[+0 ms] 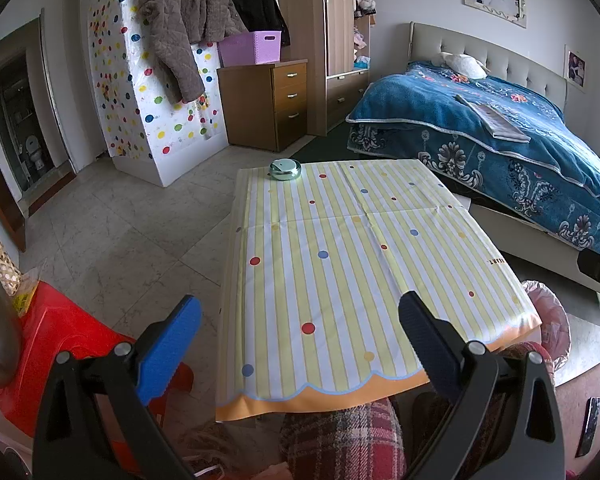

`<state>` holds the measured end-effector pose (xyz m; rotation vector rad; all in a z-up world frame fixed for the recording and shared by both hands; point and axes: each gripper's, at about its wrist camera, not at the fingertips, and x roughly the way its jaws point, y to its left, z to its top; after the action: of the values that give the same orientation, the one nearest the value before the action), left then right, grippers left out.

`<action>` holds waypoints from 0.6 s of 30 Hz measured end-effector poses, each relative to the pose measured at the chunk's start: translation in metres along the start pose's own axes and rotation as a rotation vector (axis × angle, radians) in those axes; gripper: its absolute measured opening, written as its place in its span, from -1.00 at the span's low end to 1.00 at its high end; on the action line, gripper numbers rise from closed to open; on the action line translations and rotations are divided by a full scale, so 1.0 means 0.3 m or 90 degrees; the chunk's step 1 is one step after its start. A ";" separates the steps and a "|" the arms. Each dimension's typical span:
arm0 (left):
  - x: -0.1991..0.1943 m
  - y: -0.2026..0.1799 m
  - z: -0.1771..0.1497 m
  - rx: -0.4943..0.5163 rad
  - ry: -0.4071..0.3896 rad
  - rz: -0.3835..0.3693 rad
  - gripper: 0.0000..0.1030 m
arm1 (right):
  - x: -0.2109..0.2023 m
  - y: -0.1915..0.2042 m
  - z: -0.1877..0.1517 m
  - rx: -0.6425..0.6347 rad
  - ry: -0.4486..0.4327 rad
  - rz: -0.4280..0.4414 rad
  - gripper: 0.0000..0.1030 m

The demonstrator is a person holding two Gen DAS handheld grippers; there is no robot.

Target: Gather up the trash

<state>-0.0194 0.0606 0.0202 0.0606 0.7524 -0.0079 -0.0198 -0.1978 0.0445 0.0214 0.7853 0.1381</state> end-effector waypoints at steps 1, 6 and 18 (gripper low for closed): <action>0.000 -0.001 -0.001 0.000 0.000 0.000 0.87 | 0.001 0.001 0.000 0.000 0.000 0.000 0.88; -0.001 -0.003 -0.007 -0.001 -0.001 0.002 0.87 | 0.002 0.003 0.001 0.000 0.001 0.001 0.88; 0.065 -0.018 -0.034 0.007 0.028 -0.006 0.87 | 0.016 -0.065 -0.057 0.020 -0.010 -0.002 0.88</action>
<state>-0.0122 0.0561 -0.0010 0.0673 0.7963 -0.0201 -0.0264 -0.2169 0.0276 0.0511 0.7718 0.1221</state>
